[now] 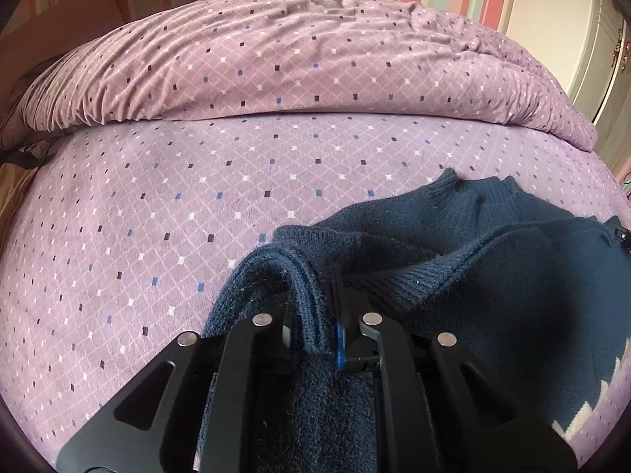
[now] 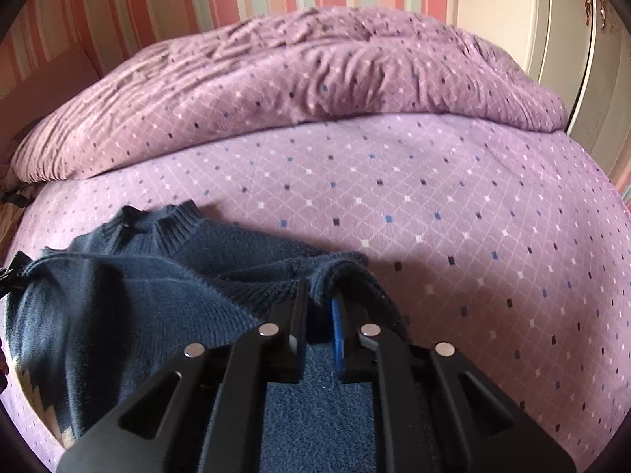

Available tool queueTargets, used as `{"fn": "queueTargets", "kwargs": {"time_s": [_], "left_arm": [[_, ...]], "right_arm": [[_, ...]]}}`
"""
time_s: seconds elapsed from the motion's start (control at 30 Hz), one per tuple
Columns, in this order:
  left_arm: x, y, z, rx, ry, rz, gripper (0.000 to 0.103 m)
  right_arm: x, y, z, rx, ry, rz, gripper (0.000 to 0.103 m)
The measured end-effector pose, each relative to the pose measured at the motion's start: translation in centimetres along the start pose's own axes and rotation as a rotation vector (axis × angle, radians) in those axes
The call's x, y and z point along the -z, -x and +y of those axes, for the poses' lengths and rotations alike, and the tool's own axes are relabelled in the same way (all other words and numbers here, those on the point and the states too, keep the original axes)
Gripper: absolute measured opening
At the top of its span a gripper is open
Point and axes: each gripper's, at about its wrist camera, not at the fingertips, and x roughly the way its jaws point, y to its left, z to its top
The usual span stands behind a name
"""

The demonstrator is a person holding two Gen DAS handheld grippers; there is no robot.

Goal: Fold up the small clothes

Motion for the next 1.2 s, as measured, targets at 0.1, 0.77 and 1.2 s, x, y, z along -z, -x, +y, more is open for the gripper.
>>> {"fn": "queueTargets", "kwargs": {"time_s": [0.1,0.77,1.2], "left_arm": [[0.0,0.6,-0.2,0.012,-0.003,-0.016,0.026],[-0.7,0.2,-3.9,0.227,-0.108,-0.003,0.087],[-0.6,-3.4,-4.2,0.204,-0.080,0.081,0.087]], "right_arm": [[-0.2,1.0,0.6,-0.024,0.027,-0.032,0.033],[1.9,6.3,1.4,-0.014,0.106,-0.159,0.068],[2.6,6.2,1.2,-0.024,0.122,-0.141,0.068]]}}
